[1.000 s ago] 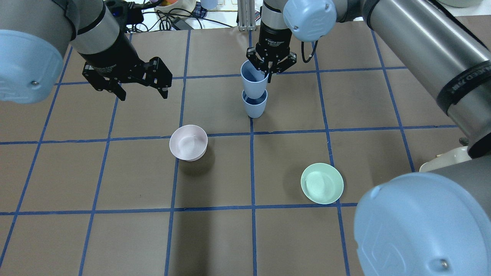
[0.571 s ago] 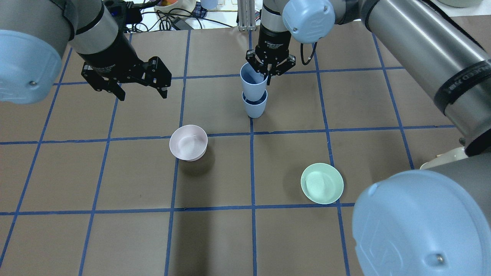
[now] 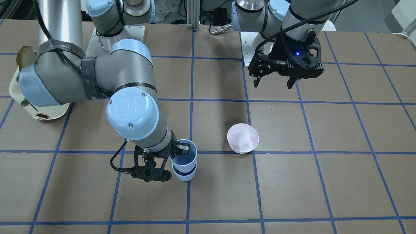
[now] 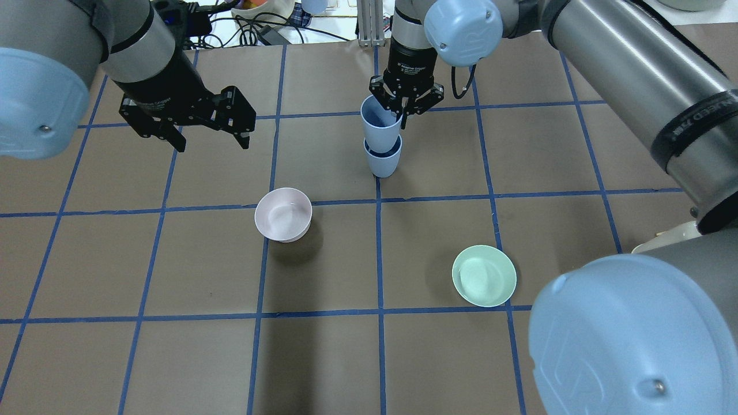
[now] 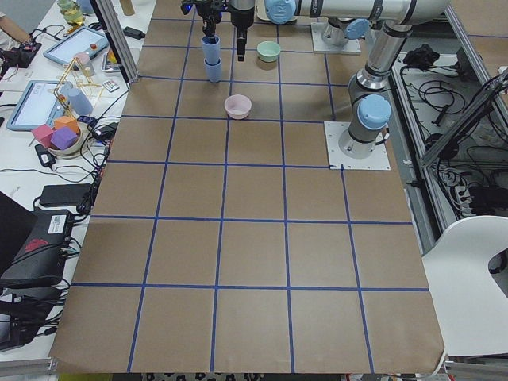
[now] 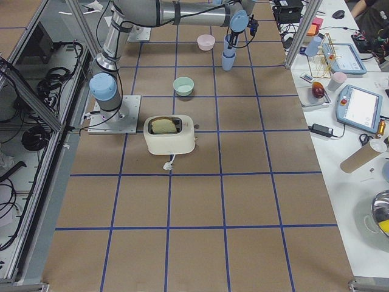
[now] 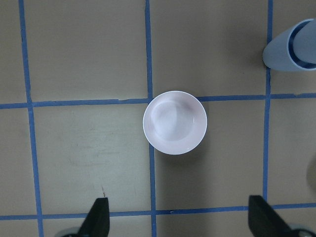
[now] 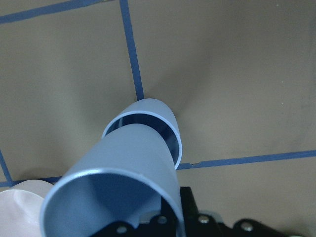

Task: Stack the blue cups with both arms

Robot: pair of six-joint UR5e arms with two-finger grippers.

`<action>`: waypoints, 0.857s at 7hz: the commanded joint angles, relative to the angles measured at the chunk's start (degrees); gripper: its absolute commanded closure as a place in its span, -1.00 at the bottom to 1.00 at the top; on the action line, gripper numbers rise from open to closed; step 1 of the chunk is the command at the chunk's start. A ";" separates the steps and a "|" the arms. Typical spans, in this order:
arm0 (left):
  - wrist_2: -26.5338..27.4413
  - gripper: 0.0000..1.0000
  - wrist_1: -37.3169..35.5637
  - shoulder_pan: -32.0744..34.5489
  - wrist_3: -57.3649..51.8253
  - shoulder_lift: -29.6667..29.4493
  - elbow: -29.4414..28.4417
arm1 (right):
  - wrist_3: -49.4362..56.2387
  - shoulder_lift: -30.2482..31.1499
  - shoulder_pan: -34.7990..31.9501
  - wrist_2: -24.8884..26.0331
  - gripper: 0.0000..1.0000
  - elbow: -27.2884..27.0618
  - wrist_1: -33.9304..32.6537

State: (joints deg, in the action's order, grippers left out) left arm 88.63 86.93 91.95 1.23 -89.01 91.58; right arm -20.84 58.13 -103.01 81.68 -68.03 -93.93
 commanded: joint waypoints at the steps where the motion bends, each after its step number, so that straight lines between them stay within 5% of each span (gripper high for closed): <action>1: 0.31 -1.00 -0.01 -0.01 0.00 0.16 -0.17 | -0.08 -0.03 0.00 0.49 -0.53 -0.09 -0.28; 4: 0.05 -1.00 0.08 -0.01 -0.09 0.16 -0.17 | 0.79 1.54 1.83 1.72 -1.00 0.44 -0.46; 6: 0.05 -1.00 0.08 -0.01 0.00 0.16 -0.17 | 6.91 6.53 6.13 5.06 -1.00 -0.52 2.68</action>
State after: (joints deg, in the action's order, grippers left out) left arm 88.68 87.00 91.93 1.20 -88.86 91.41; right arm -17.89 61.54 -99.31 85.45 -68.03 -93.46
